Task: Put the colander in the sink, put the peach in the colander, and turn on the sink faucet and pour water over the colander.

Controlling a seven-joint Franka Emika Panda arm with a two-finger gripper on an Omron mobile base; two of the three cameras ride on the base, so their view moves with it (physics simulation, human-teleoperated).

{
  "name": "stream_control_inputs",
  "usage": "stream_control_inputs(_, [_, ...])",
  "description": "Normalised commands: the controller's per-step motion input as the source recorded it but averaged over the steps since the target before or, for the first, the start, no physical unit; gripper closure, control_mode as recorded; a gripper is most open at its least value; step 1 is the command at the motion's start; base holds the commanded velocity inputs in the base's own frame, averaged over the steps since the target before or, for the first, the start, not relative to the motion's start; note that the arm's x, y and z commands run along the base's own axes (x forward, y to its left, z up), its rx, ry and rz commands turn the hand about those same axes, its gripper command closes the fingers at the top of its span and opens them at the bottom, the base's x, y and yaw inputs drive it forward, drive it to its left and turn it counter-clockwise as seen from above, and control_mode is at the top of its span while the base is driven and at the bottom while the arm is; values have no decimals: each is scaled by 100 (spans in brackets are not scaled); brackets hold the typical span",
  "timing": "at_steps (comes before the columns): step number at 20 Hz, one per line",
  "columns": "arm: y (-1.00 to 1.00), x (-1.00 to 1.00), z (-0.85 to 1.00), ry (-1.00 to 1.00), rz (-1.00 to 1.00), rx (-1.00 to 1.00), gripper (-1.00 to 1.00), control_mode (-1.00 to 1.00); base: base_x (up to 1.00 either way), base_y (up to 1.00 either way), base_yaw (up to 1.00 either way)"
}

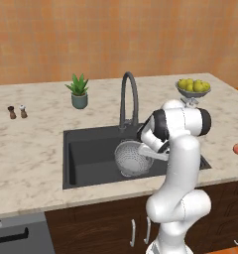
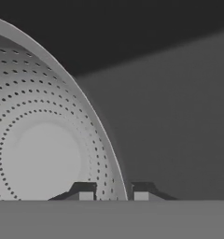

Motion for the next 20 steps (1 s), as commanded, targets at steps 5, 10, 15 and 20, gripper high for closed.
stream_control_inputs(5, [4, 17, -44, 0, 0, -2, 100, -100, 0, 0, 0])
stream_control_inputs(10, [6, 14, -42, 0, 0, -2, 100, -100, 0, 0, 0])
stream_control_inputs(15, [8, 4, -21, -1, 0, 0, -100, -100, 0, 0, 0])
stream_control_inputs(20, [9, -2, 10, -5, 0, 0, -100, -100, 0, 0, 0])
